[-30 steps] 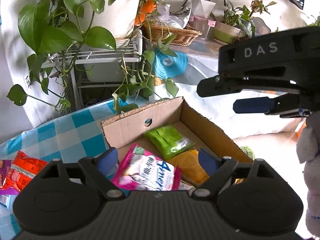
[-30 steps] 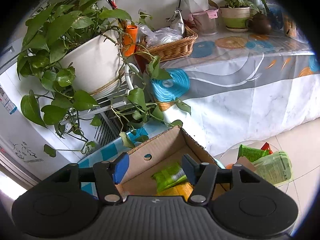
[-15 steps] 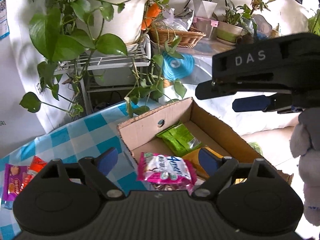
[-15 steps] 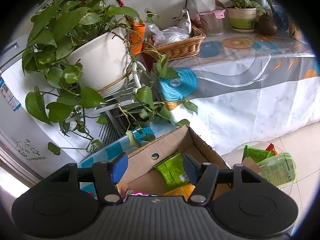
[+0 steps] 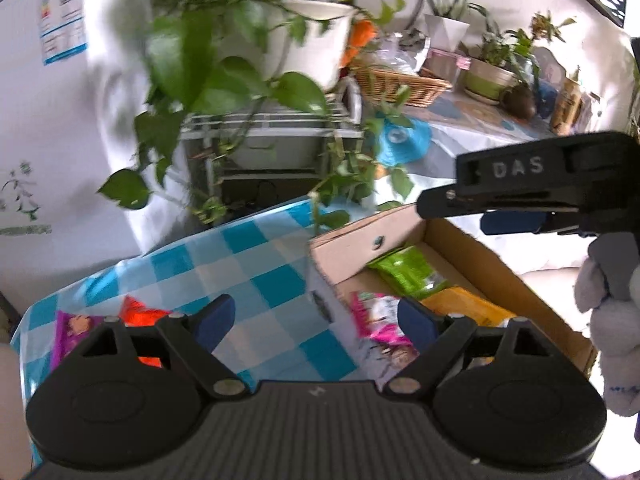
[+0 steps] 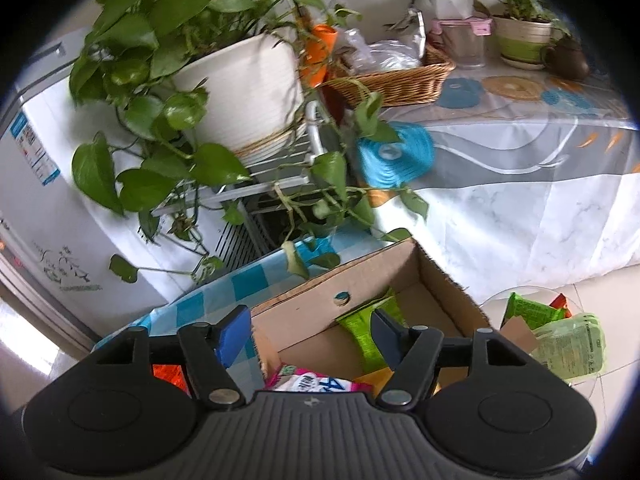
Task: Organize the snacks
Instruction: 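Move both tools back from the box to the remaining snacks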
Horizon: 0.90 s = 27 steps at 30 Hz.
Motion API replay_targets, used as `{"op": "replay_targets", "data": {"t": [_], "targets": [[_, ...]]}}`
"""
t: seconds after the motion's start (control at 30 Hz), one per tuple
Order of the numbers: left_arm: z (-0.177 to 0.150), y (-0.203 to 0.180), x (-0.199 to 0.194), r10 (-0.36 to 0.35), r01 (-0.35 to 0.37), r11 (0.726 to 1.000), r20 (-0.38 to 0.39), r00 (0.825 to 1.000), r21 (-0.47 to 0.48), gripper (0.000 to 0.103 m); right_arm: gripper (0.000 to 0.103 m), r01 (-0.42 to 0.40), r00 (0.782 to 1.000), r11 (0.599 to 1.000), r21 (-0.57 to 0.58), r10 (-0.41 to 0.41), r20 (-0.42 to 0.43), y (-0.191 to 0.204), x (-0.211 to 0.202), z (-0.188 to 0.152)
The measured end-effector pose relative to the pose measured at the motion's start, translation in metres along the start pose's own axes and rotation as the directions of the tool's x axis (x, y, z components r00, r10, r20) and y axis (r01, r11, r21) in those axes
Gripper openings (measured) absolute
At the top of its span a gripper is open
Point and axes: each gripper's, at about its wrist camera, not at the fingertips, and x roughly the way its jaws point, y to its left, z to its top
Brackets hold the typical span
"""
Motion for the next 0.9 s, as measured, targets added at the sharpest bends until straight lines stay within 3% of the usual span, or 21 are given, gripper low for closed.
{"op": "replay_targets", "data": {"t": [0.37, 0.67, 0.9], "targets": [[-0.018, 0.091, -0.01, 0.122, -0.124, 0.99, -0.034, 0.992, -0.072, 0.088, 0.073, -0.059, 0.996, 0.996, -0.072, 0.054, -0.068, 0.036, 0.022, -0.009], [-0.019, 0.159, -0.011, 0.233, -0.238, 0.945, -0.047, 0.971, -0.225, 0.088, 0.074, -0.081, 0.99, 0.985, -0.154, 0.062, -0.125, 0.071, 0.042, -0.021], [-0.015, 0.201, 0.0, 0.273, -0.282, 0.898, -0.075, 0.959, -0.337, 0.088, 0.078, -0.12, 0.983, 0.981, -0.15, 0.096, -0.156, 0.084, 0.058, -0.026]]}}
